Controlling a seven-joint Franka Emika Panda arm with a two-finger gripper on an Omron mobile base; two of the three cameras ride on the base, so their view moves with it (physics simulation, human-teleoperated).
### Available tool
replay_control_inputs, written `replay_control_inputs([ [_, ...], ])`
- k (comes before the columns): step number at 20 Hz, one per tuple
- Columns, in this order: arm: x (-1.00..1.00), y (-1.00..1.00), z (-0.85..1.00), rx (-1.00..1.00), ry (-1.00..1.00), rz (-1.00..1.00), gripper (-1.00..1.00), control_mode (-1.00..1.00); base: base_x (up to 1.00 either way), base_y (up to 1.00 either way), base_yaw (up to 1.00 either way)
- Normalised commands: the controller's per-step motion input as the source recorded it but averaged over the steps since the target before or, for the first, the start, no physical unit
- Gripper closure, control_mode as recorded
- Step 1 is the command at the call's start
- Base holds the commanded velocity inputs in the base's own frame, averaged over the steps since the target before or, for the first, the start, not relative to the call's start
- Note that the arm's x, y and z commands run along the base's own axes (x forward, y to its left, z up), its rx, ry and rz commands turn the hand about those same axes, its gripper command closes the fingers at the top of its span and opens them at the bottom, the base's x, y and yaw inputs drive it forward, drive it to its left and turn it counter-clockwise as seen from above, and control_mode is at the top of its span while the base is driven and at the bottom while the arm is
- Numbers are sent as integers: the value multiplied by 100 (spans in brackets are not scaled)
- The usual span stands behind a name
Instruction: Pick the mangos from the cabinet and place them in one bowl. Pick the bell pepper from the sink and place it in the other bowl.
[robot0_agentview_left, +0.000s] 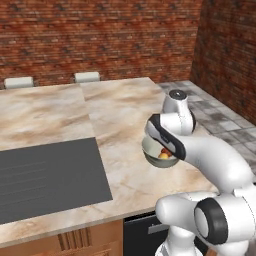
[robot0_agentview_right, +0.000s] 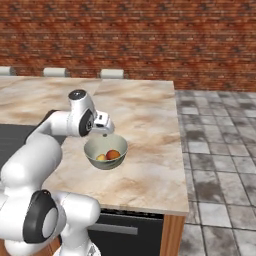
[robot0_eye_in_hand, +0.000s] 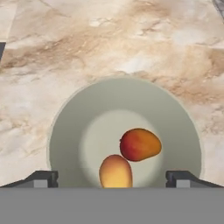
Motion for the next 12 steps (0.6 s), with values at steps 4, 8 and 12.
replay_control_inputs([
  [4, -50, 18, 84, 0, 2, 1, -100, -100, 0, 0, 0],
  [8, -96, -1, 17, 6, 0, 2, -100, -100, 0, 0, 0],
  [12, -100, -2, 0, 6, 0, 3, -100, -100, 0, 0, 0],
])
